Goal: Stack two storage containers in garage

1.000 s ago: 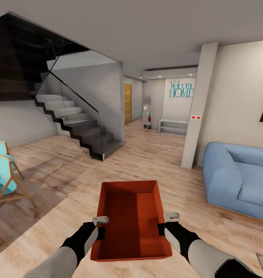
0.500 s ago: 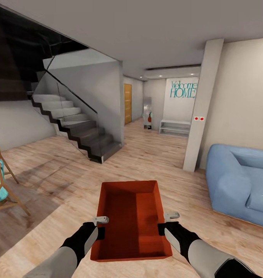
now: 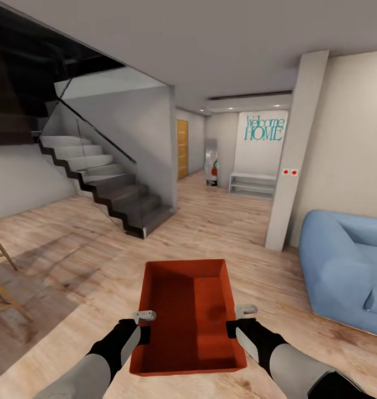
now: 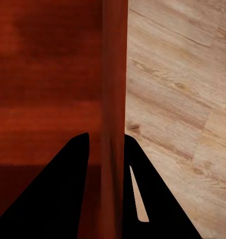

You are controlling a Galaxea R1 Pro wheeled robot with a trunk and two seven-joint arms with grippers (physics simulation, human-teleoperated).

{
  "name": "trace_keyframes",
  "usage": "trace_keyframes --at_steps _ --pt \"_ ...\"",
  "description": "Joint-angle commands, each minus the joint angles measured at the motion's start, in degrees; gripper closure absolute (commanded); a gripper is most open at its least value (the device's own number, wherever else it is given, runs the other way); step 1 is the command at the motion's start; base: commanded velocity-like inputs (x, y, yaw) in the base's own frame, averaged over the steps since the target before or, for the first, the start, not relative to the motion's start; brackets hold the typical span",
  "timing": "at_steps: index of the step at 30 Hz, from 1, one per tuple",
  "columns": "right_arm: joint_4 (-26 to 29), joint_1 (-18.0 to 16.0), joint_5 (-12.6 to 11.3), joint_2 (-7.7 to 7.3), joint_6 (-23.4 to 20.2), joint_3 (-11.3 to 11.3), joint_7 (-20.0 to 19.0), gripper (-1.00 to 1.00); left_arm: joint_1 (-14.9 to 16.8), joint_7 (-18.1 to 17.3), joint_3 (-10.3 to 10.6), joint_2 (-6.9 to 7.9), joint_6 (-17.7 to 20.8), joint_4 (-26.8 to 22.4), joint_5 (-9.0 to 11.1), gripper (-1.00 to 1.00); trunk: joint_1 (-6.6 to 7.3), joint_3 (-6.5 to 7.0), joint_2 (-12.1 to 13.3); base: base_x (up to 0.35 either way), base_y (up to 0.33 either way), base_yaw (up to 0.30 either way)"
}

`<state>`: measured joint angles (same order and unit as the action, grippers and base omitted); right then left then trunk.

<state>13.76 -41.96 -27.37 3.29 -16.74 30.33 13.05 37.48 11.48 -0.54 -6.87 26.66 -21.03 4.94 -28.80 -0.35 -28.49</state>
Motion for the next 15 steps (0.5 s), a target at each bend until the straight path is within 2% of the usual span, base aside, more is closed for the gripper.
trace_keyframes --at_steps 1,12,15 --pt "0.8 -0.1 -0.7 -0.04 1.7 1.1 0.3 1.0 0.0 1.3 0.4 1.15 0.5 0.4 -0.8 1.0 -0.05 -0.03 0.0 0.323 0.0 -0.109" --pt "0.8 -0.1 -0.7 -0.04 1.7 1.1 0.3 1.0 0.0 1.3 0.4 1.15 0.5 0.4 -0.8 1.0 -0.05 -0.03 0.0 0.323 0.0 -0.168" --pt "0.8 -0.1 -0.7 -0.04 1.7 1.1 0.3 1.0 0.0 1.3 0.4 1.15 0.5 0.4 -0.8 1.0 -0.05 -0.03 0.0 0.323 0.0 -0.07"
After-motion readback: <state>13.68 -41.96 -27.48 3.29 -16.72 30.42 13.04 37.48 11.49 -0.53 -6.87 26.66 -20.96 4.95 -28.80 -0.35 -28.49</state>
